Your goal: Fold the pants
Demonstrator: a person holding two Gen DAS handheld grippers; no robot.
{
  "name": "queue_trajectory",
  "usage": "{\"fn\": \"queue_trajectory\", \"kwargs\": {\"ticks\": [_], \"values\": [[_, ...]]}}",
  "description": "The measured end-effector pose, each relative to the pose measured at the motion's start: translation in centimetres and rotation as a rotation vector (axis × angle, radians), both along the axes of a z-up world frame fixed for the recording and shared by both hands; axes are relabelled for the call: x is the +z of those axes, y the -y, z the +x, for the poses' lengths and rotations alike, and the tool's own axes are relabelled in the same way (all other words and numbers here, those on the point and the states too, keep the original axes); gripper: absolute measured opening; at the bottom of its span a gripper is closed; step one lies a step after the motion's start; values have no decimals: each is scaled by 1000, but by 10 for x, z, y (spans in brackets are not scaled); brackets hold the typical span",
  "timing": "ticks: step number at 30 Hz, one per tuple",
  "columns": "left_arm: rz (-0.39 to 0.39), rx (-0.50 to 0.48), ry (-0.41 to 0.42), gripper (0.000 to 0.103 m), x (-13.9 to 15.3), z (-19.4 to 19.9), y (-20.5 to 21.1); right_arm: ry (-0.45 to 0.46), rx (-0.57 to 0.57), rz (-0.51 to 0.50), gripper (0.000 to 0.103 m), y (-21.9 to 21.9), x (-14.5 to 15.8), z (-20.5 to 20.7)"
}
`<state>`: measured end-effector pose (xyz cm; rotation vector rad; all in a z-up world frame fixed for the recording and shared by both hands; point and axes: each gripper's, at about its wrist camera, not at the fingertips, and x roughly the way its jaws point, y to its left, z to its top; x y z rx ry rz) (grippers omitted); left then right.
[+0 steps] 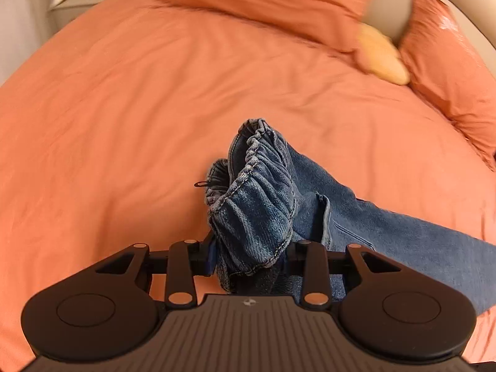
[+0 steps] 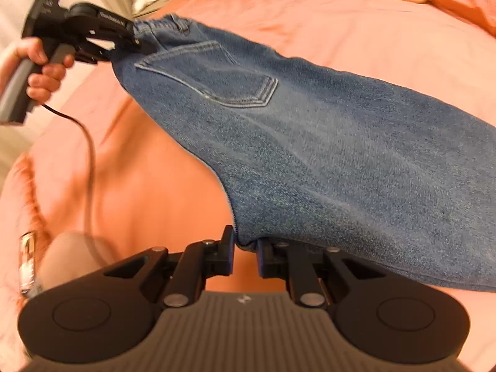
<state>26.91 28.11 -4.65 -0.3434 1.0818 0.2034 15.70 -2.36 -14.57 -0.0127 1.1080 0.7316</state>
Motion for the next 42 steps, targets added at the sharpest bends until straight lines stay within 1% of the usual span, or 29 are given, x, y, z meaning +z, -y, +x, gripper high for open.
{"fn": "queue_trajectory", "kwargs": {"ticks": [2,5,7,10,11,13,15,16,18,20,21,23,25,28,30,31,33,36,37,38,40,42], "values": [[-18,42,-14,41,-14,-24,-22,-4,15,9,10,-14,-11,-17],[-70,98,-30,41,-47,-45,-47,-17,6,6,10,-27,-36,-28],[-85,102,-48,42,-67,-50,-52,-20,-2,-14,10,-29,-52,-33],[-91,108,-77,46,-90,-47,-55,-26,-21,-32,10,-36,-71,-35],[-96,115,-82,50,-96,-45,-56,-28,-33,-37,10,-39,-76,-35],[-84,94,-100,55,-106,-42,-54,-28,-49,-53,11,-44,-82,-33],[-82,90,-110,66,-109,-39,-55,-29,-65,-62,11,-52,-82,-25],[-81,86,-115,68,-109,-38,-56,-33,-70,-63,11,-53,-80,-22],[-47,57,-111,76,-106,-37,-54,-45,-81,-59,11,-50,-84,-23],[18,14,-105,81,-101,-38,-46,-51,-90,-59,12,-47,-86,-21],[33,4,-101,81,-98,-41,-45,-51,-93,-62,13,-47,-86,-21],[18,15,-106,81,-93,-40,-46,-49,-98,-62,16,-46,-87,-27],[31,11,-107,80,-85,-42,-48,-76,-98,-69,18,-43,-89,-32],[105,-48,-104,78,-65,-41,-46,-97,-95,-77,21,-35,-86,-39],[144,-99,-96,74,-47,-39,-43,-82,-86,-82,26,-27,-78,-44],[174,-119,-86,72,-36,-37,-40,-69,-81,-83,26,-23,-70,-44],[241,-180,-71,71,-14,-29,-35,-41,-72,-78,26,-13,-55,-42],[342,-326,-66,71,16,-11,-23,20,-57,-90,26,-7,-31,-25],[364,-378,-71,71,22,-5,-19,41,-53,-99,26,-8,-26,-16],[376,-431,-79,71,26,2,-15,64,-51,-112,26,-7,-19,-7],[395,-518,-81,71,25,18,-4,112,-51,-138,26,-13,-16,17],[387,-573,-92,68,13,34,5,135,-61,-151,26,-20,-18,47]]}}
